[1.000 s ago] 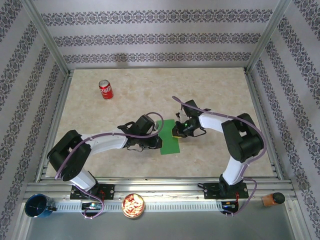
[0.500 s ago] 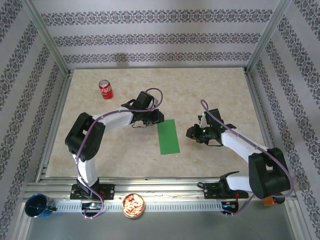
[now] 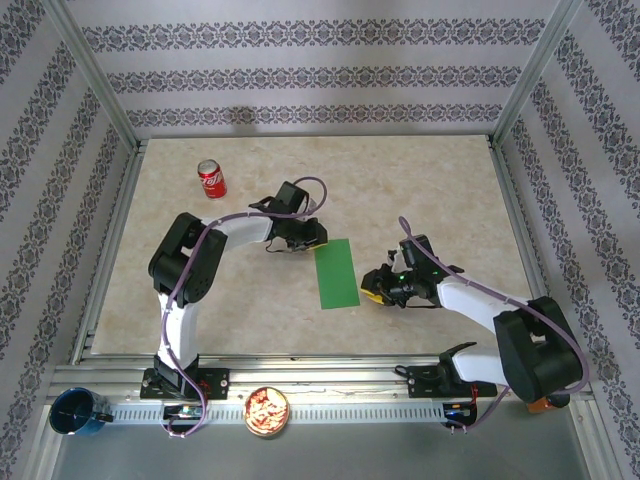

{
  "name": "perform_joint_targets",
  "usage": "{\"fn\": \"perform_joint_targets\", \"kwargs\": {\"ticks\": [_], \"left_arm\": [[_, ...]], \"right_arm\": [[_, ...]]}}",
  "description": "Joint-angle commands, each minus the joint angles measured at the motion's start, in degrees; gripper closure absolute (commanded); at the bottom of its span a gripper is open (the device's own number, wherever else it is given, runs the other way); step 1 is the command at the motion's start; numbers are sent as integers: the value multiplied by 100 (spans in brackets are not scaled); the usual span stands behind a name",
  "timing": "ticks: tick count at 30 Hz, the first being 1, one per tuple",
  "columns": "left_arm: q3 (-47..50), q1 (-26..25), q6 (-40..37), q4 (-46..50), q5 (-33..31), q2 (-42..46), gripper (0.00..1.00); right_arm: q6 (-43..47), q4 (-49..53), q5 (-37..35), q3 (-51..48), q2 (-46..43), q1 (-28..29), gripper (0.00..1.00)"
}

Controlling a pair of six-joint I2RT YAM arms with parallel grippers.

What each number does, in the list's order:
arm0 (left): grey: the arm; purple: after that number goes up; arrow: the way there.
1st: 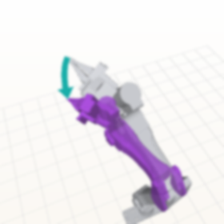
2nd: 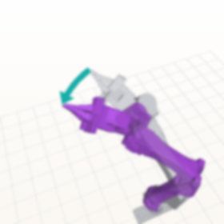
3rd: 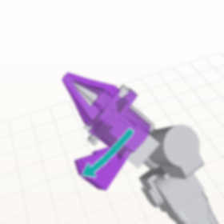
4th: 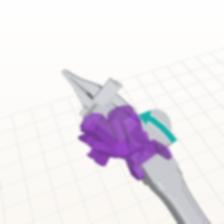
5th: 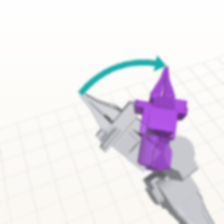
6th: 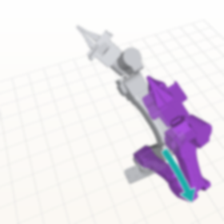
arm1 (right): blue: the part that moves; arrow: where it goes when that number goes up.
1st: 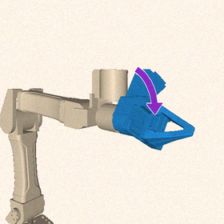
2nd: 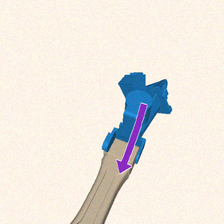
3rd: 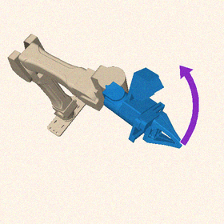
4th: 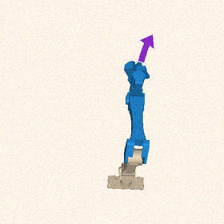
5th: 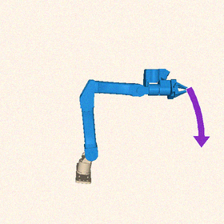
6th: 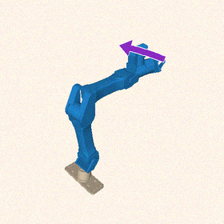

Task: Fold a paper plane with a square sheet of paper (pick it up from the middle)
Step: Fold the triangle a second time at the center of the table.

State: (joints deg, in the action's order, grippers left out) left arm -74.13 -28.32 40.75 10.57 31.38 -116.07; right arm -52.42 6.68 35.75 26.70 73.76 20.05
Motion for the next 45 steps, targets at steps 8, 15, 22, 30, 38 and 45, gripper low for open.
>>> {"fn": "perform_joint_targets", "kwargs": {"ticks": [8, 15, 22, 30, 38, 45], "left_arm": [[279, 63, -213, -364, 340, -394, 80], [366, 112, -313, -104, 223, -303, 80], [381, 133, -202, -177, 242, -320, 80], [496, 130, -104, -265, 264, -293, 80], [503, 133, -67, -290, 270, -310, 81], [474, 128, -12, -305, 316, -293, 81]], "right_arm": [[104, 168, 182, 103, 286, 258, 63], [94, 112, 219, 251, 647, 437, 60], [94, 93, 188, 345, 809, 473, 59], [50, 109, 112, 401, 924, 482, 59], [108, 88, 159, 513, 1131, 500, 59], [197, 106, 252, 769, 1002, 574, 59]]}}
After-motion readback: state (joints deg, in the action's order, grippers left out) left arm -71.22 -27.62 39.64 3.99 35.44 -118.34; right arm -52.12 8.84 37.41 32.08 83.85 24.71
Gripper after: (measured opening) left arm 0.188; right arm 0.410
